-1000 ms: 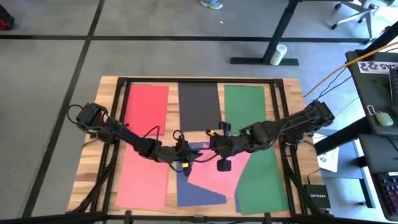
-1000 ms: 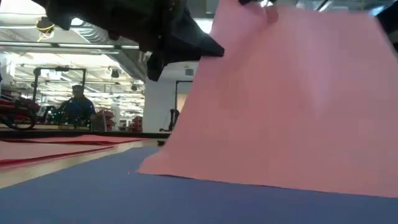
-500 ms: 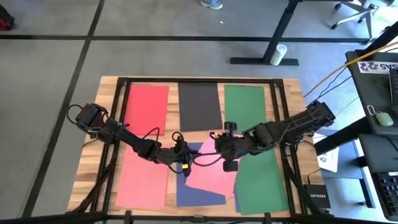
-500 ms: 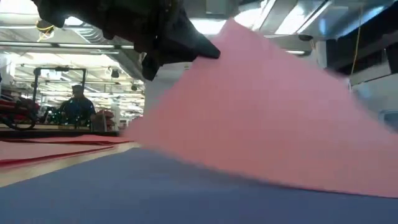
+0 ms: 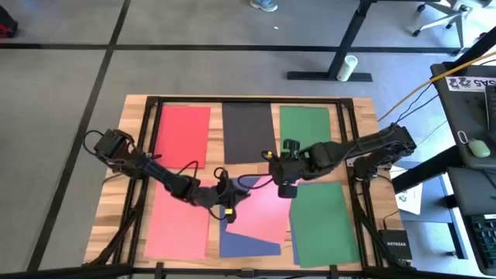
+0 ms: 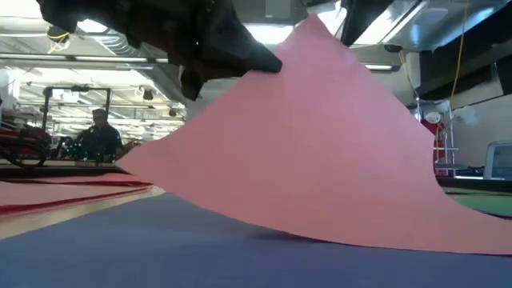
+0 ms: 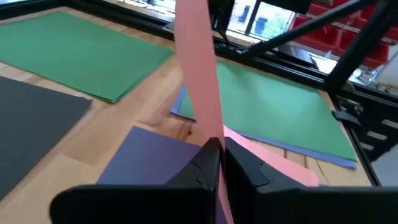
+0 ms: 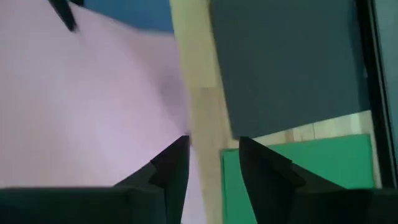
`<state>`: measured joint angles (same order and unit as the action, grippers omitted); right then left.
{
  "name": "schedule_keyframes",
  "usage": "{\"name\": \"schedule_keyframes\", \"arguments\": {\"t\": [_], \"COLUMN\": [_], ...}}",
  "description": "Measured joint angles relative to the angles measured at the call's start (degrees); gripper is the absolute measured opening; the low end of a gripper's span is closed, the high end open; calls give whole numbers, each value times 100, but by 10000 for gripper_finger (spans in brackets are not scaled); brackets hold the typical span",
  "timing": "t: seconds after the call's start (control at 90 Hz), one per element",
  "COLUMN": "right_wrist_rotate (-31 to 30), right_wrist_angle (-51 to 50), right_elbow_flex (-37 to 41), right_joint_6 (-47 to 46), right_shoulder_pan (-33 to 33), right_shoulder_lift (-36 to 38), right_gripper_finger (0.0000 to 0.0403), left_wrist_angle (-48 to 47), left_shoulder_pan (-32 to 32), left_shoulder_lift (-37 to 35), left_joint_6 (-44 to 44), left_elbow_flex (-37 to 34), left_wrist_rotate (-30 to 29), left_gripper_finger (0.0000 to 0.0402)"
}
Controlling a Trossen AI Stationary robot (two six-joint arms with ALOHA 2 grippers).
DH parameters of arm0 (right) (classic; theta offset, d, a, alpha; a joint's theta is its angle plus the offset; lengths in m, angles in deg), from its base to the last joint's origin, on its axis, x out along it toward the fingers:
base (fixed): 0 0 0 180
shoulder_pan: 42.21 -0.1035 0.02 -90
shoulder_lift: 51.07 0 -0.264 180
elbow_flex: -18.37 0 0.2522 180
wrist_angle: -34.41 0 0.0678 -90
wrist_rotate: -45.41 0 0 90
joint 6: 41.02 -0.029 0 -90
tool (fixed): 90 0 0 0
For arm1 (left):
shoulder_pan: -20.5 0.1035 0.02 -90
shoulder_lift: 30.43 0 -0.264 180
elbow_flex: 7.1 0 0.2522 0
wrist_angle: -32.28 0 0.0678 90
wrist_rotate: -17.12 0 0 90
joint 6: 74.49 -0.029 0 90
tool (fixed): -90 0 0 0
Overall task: Organize paper
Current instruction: Stack the pink paper on the stacked pink paper
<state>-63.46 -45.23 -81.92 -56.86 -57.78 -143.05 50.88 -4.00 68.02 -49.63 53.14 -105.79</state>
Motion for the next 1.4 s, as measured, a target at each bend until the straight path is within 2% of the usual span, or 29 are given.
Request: {"name": "schedule_keyframes", "arguments": {"t": [0.067, 0.356, 0.9, 1.022, 1.167, 1.4], "right_wrist_rotate": [154, 1576, 1703, 1698, 1698, 1700], "right_wrist_angle": [3, 249, 463, 344, 222, 87], "right_elbow_flex": [3, 3, 3, 3, 3, 3], "right_joint_6": [136, 630, 735, 753, 759, 739], "right_shoulder_pan": [77, 144, 330, 369, 360, 360], "right_shoulder_lift": [0, 0, 0, 0, 0, 0], "right_gripper_finger": [129, 129, 129, 129, 129, 129], "left_wrist_angle": [-2, -7, 7, -93, -848, -3181], "left_shoulder_pan": [-22, -43, -87, -193, -278, -525], "left_shoulder_lift": [0, 2, 2, -82, -589, -1584], "left_joint_6": [-2, -43, -131, -243, -121, 1029], "left_elbow_flex": [0, 0, 0, 0, -2, -2], "left_wrist_rotate": [0, 0, 1, -210, -239, -286], "left_gripper_finger": [0, 0, 0, 0, 0, 0]}}
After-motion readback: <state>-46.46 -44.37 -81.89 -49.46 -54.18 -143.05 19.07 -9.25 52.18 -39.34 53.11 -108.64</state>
